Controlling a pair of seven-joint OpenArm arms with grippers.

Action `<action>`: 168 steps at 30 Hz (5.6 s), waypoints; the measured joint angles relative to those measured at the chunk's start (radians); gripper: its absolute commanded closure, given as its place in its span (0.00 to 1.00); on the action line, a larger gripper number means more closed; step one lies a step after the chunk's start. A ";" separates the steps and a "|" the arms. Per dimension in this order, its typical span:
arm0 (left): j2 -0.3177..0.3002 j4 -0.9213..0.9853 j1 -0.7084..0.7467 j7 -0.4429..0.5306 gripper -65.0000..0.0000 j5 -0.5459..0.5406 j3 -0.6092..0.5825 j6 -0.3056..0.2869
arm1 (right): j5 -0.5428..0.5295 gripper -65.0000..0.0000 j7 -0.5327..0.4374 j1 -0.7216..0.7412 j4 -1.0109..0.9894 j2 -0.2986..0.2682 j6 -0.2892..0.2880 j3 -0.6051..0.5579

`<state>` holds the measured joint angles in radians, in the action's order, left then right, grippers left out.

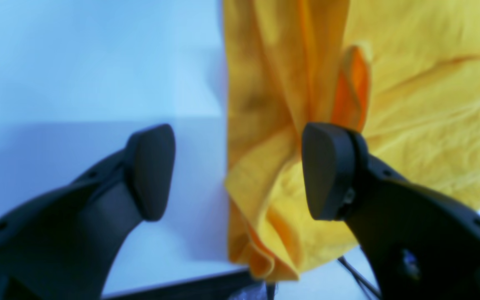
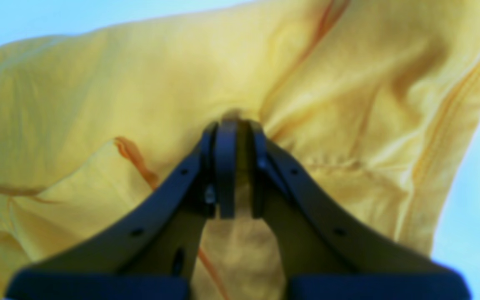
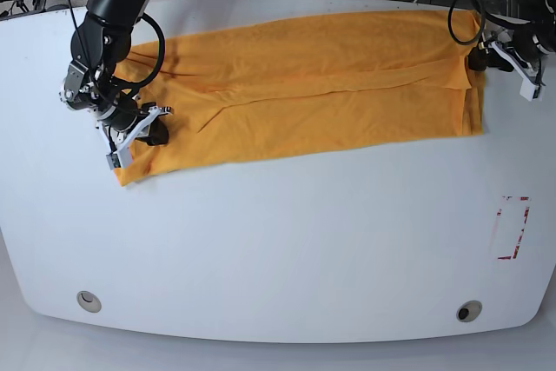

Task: Fold the T-shirt properly
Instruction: 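Grasp the strip end with the left gripper, then fold the strip end with the left gripper toward the right gripper, then release the fold and press it flat with the left gripper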

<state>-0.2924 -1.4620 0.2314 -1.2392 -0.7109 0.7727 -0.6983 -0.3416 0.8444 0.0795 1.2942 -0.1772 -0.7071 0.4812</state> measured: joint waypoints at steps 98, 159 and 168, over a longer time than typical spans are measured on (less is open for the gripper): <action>0.294 -0.441 -0.225 -0.165 0.52 0.171 -0.641 0.000 | -0.012 0.92 -0.007 -0.010 0.000 0.003 0.000 -0.001; 0.056 -0.480 -0.115 -0.129 0.84 0.187 -0.719 0.001 | -0.013 0.92 -0.012 -0.010 0.003 0.041 0.000 0.002; 0.055 -0.474 -0.137 -0.129 0.84 0.195 -0.852 0.002 | -0.019 0.92 -0.011 -0.010 0.002 0.042 0.000 0.002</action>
<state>-0.2378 -1.9358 0.0940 -1.3685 -0.5156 -0.0792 -0.6968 -0.3603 0.8330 0.0700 1.2964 -0.1356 -0.7074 0.4831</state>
